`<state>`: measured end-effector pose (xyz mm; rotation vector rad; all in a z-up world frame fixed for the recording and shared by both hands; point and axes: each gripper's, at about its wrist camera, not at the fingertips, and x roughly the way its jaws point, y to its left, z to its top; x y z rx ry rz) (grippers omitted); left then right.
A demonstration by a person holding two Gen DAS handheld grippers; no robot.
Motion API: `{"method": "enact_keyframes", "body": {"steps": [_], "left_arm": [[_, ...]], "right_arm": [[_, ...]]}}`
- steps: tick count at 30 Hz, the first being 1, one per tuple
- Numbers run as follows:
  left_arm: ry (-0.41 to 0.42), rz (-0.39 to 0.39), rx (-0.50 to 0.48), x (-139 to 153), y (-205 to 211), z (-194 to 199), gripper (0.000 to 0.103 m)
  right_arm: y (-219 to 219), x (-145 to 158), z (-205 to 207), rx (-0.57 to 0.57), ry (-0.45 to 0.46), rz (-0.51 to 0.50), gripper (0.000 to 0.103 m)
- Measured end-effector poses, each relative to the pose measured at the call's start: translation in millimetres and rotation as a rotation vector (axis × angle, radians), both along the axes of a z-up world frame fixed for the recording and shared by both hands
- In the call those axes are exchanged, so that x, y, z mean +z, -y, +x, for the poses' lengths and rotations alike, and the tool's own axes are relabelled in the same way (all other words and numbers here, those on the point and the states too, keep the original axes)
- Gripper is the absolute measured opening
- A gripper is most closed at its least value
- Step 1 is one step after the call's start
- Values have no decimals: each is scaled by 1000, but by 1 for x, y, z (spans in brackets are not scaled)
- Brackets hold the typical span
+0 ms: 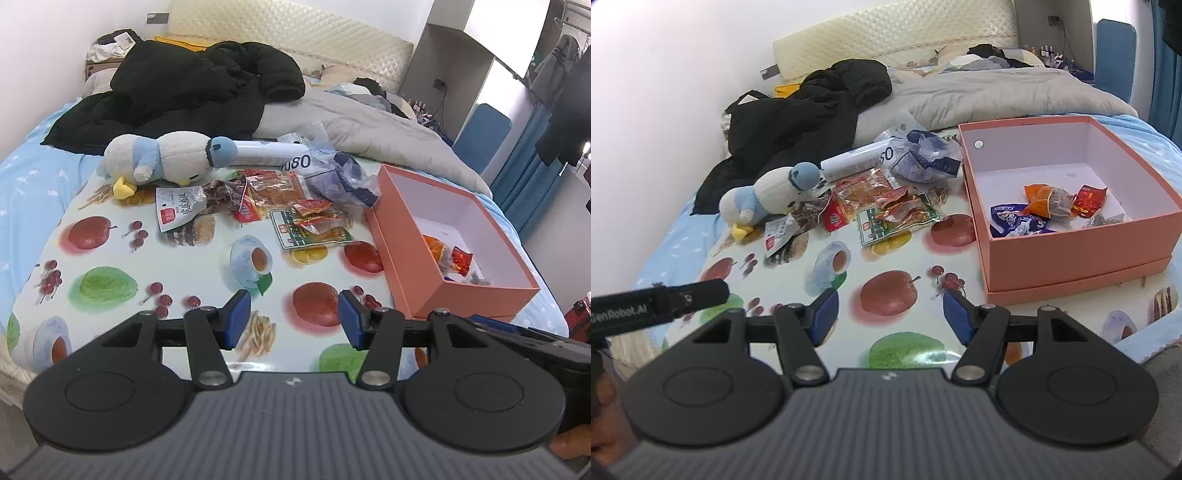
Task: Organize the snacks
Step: 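Lift both grippers out of the box and back toward the snack pile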
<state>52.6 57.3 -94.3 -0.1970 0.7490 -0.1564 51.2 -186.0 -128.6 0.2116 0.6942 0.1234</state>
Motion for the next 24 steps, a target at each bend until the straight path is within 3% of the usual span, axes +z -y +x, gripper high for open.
{"method": "enact_keyframes", "body": {"steps": [10,19,24], "left_arm": [[-13,-14,-14,-17,-11,48,58],[-53,-21,33,-62,-31,106,64],[-55,-16,66,-83,-36,137,69]], "right_arm": [[-14,-18,43,1,11,-21,65],[-36,-47,77,18,73,-42,65],[-43,-69,95,27,30,-39,65]]}}
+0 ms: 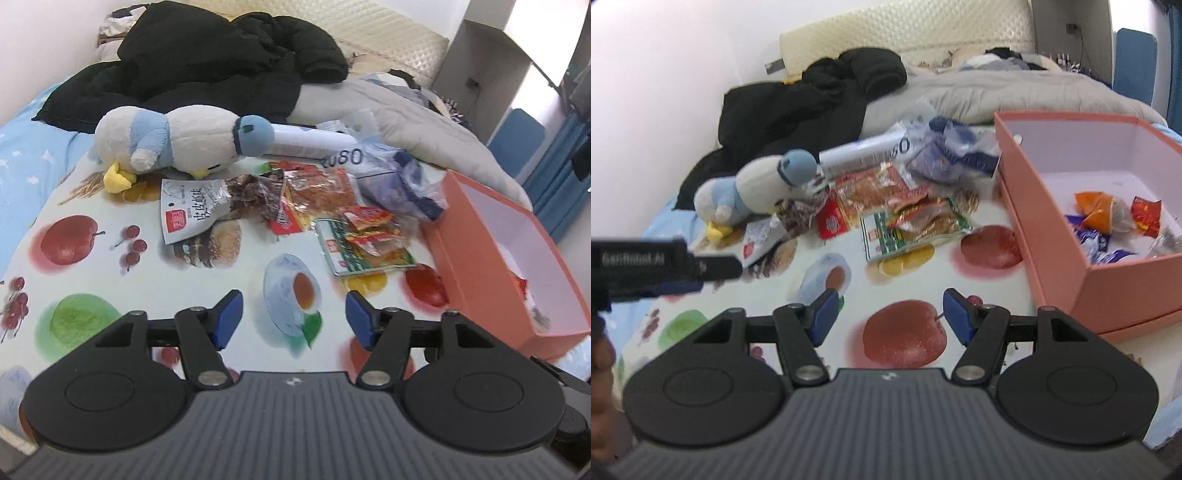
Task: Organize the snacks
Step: 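Lift both grippers out of the box and back toward the snack pile, then lower the left gripper onto the dark jerky bag and close it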
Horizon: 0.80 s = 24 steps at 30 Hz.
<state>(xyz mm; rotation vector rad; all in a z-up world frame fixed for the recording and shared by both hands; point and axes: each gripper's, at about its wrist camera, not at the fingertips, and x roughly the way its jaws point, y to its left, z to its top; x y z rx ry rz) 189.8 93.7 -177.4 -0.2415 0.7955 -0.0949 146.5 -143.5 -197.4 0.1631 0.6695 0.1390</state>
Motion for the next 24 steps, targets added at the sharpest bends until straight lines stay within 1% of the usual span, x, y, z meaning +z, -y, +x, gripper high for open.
{"method": "enact_keyframes", "body": {"steps": [7,10,17,20,21,22,23,24], "left_arm": [[-2,47,22,-26,-7,48,71],[-6,40,26,-34,-12,70,71],[33,56,11,-46,-18,121,71],[57,89,6,-49,-20,142,71],[61,95,6,-50,-21,148,74],[68,101,5,-50,-22,153,81],[80,108,5,-50,-22,158,85],[97,118,6,-51,-22,161,89]], "right_arm": [[-4,-25,40,13,-14,-55,65],[-3,-30,62,2,4,-85,65],[-1,-33,109,-23,47,-96,65],[-3,-38,130,-15,44,-96,66],[-4,-40,139,-3,35,-94,73],[-5,-42,145,2,31,-94,79],[-5,-44,151,0,34,-97,87],[-6,-45,157,-5,41,-110,87]]}}
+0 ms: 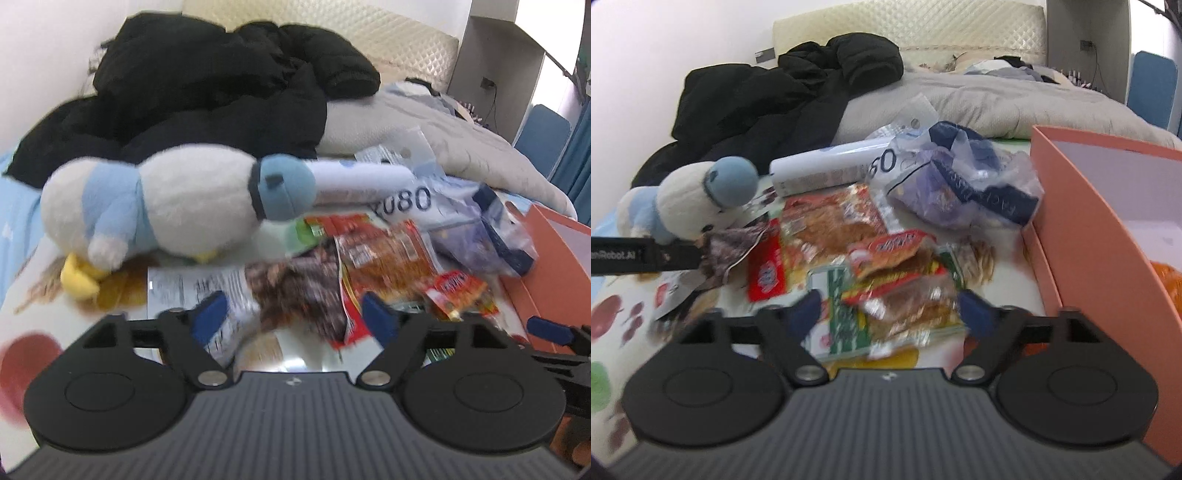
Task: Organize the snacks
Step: 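Lower the left gripper onto the dark jerky bag and close it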
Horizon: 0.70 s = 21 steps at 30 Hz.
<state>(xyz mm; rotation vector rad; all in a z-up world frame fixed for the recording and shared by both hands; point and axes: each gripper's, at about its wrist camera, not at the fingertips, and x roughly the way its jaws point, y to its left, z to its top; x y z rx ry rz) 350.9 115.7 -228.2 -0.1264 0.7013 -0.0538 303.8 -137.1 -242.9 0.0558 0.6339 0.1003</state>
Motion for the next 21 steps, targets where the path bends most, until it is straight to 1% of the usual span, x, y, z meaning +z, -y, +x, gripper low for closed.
{"method": "enact_keyframes", "body": {"steps": [1,3,7,9,11,15,17,19,21], "left_arm": [[16,11,-8,-1,0,4,93],[15,29,-25,-6,2,14,94],[-22,47,-44,-21,7,33,94],[-42,79,-20,-26,12,43,94],[-37,80,-22,-28,15,51,94],[-79,120,-19,-38,19,65,92],[-85,132,-28,-44,19,67,90],[-90,170,-30,-49,21,68,86],[-84,180,-33,-51,22,68,84]], "right_arm": [[-2,-1,6,-2,6,-16,87],[-3,-3,17,3,14,-37,87],[-4,-10,40,13,5,-56,87],[-11,-18,51,27,-18,-111,87],[-17,-24,59,51,-28,-144,87],[-21,-32,65,67,-35,-156,87],[-22,-37,65,65,-36,-154,88],[-24,-41,63,73,-28,-171,86],[-26,-43,60,76,-17,-193,83]]}}
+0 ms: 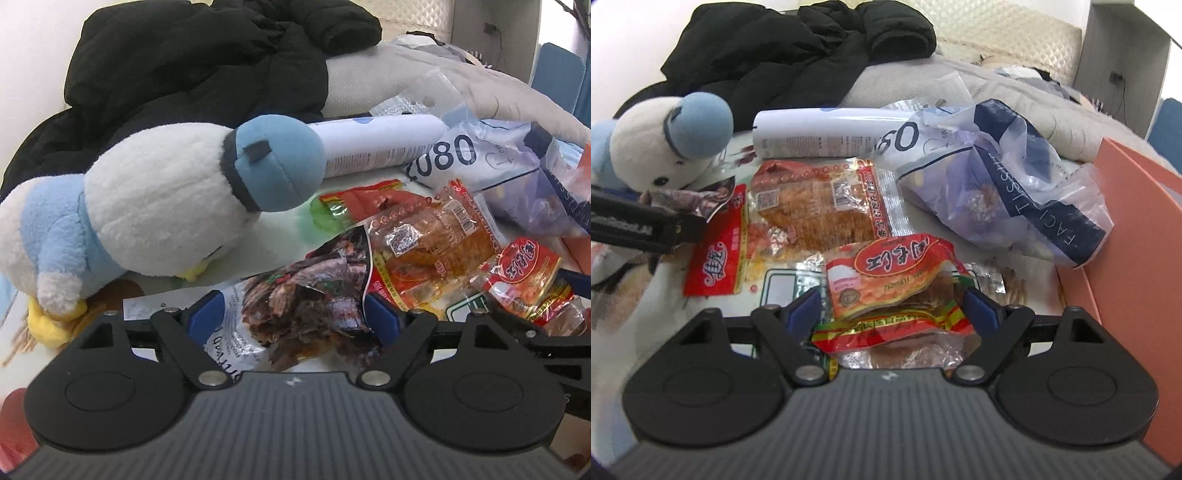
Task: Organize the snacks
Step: 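Lower the left gripper onto the dark jerky bag and close it, then grasp the spicy strip packet with the right gripper while the left holds the jerky bag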
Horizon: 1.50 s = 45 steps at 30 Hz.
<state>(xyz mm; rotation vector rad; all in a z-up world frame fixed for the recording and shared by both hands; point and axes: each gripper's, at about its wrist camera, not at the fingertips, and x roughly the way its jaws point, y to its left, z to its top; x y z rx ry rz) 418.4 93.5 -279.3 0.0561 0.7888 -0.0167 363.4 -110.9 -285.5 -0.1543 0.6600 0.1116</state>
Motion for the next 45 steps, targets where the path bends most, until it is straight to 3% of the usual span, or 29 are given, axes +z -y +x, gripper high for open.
{"method": "enact_keyframes", "body": {"steps": [3,13,16,21,24,29,34,37,38,39,41,45], "left_arm": [[6,18,2,1,0,-3,77],[11,-44,17,19,-7,-28,63],[8,-69,25,25,-8,-40,62],[8,-96,24,37,-4,-67,61],[6,-110,20,45,-1,-87,60],[-6,-127,15,54,6,-125,59],[-21,-134,24,54,9,-160,58],[-33,-144,54,50,4,-172,58],[-36,-150,62,49,3,-174,58],[-37,-155,69,48,1,-177,57],[-37,-157,70,47,-1,-179,57],[-35,-157,76,48,-6,-175,57]], "right_arm": [[-1,1,-2,-6,13,-19,75],[1,13,-18,-17,40,-22,47],[1,16,-28,-16,35,-17,30],[1,21,-50,-17,19,-11,27],[1,23,-65,-3,4,-2,16],[2,28,-93,22,-18,8,9],[8,29,-122,29,-53,35,8],[20,32,-131,2,-61,130,11],[25,33,-131,-15,-66,179,16],[29,33,-130,-30,-71,220,34],[36,33,-127,-44,-73,289,50],[43,27,-112,-97,-95,395,50]]}}
